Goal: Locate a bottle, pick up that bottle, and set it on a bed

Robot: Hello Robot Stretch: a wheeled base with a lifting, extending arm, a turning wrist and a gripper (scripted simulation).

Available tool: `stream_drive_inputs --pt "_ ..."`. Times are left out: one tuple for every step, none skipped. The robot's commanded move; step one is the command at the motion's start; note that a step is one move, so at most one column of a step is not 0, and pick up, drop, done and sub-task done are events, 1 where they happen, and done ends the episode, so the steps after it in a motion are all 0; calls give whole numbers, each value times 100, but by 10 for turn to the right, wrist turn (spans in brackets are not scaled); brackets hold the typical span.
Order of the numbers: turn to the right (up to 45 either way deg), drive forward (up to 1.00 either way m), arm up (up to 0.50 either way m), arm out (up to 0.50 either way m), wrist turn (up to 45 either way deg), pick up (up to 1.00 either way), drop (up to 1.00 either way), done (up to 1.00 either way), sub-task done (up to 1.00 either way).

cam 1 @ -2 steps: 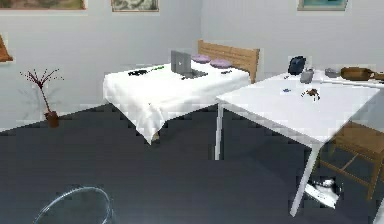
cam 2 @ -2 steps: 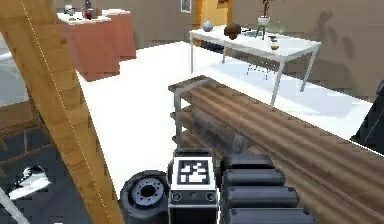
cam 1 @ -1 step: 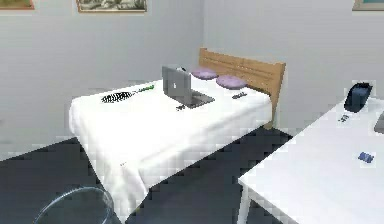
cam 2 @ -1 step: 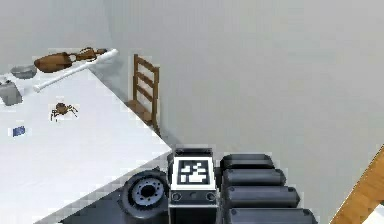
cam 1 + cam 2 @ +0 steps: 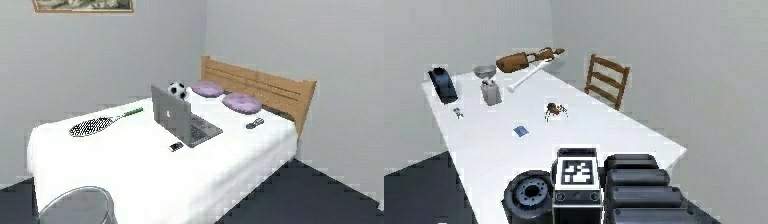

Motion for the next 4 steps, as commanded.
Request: stream_drive_inputs --pt "60 0 0 0 0 0 0 0 0" --pt "0 20 0 0 0 0 0 0 0" --pt "300 0 0 0 0 0 0 0 0" --pt "0 80 0 0 0 0 0 0 0"
